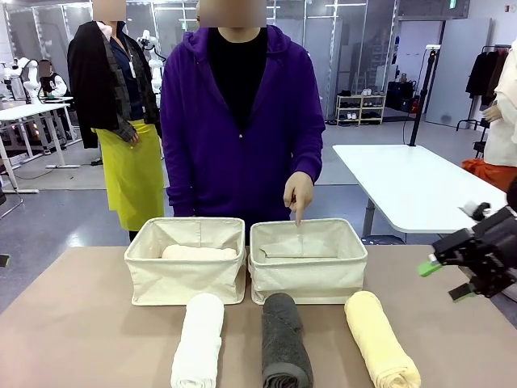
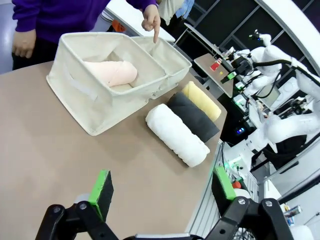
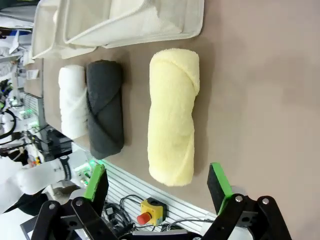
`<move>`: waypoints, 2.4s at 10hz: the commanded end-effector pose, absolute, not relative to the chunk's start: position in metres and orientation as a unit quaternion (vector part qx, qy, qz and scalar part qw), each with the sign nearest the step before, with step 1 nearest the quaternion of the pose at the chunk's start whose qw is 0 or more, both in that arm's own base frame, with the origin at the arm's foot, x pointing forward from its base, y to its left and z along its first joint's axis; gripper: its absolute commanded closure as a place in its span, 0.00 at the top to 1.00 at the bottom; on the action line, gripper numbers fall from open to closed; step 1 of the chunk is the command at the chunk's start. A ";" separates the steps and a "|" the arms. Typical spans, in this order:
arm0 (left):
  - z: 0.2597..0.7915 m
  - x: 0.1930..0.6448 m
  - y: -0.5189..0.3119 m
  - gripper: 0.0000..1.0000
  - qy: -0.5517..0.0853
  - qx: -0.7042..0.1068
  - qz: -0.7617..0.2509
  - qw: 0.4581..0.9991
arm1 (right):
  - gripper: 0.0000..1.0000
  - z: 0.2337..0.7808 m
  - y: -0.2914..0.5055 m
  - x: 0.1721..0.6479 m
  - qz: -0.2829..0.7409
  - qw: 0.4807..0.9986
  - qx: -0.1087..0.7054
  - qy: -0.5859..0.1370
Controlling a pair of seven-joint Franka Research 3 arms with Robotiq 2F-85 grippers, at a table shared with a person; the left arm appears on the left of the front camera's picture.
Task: Divide the towels into two baskets.
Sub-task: Pick up one hotel-folded towel from the bottom of the table and place it in the Fabric basket indicated by the person.
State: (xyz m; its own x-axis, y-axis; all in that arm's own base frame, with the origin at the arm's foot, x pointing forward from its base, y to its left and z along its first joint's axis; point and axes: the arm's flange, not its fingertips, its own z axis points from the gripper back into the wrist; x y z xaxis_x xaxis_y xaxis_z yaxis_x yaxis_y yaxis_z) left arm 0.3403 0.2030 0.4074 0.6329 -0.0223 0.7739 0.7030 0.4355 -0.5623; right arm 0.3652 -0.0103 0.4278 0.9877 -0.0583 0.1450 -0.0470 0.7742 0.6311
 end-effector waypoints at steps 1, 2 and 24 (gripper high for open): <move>0.409 0.338 0.204 1.00 -0.360 -0.476 -0.235 0.767 | 1.00 0.394 0.020 0.344 -0.014 0.954 0.292 -0.068; 0.409 0.338 0.204 1.00 -0.360 -0.476 -0.235 0.767 | 1.00 0.388 0.032 0.345 -0.012 0.959 0.271 -0.079; 0.409 0.338 0.204 1.00 -0.360 -0.476 -0.235 0.767 | 0.55 0.315 0.139 0.403 0.094 0.988 0.111 -0.057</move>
